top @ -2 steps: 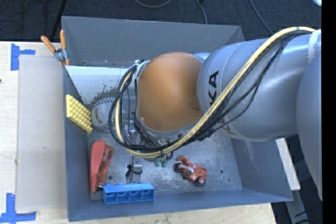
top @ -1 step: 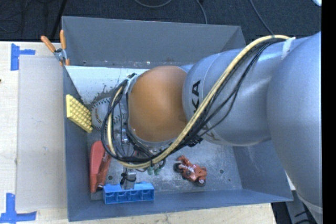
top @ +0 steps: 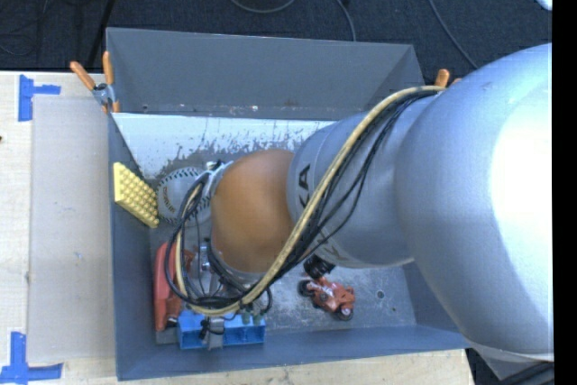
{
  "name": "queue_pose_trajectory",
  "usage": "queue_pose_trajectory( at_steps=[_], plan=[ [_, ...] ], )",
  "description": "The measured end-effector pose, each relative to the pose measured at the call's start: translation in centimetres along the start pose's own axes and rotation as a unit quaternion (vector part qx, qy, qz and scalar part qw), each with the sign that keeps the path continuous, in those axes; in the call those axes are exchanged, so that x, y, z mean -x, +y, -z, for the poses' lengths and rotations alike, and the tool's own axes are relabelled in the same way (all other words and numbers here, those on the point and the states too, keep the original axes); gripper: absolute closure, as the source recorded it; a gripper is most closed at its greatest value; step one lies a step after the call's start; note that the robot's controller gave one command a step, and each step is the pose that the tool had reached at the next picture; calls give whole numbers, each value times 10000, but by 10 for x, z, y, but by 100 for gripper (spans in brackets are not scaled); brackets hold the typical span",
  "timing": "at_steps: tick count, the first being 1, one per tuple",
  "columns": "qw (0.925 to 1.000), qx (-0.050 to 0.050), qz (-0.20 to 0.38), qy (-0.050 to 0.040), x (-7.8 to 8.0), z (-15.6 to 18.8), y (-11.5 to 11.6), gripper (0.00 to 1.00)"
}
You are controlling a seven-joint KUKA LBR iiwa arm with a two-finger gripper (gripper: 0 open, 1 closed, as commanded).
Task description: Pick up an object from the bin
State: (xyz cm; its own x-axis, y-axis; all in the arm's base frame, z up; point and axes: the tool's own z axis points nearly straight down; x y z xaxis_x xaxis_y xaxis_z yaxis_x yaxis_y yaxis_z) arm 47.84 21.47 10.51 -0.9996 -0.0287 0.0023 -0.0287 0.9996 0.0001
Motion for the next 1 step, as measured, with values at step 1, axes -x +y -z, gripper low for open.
queue_pose_trajectory(
  at_steps=[1],
  plan=[
    [9999, 7, -117, -35, 2, -34, -3, 0]
  ],
)
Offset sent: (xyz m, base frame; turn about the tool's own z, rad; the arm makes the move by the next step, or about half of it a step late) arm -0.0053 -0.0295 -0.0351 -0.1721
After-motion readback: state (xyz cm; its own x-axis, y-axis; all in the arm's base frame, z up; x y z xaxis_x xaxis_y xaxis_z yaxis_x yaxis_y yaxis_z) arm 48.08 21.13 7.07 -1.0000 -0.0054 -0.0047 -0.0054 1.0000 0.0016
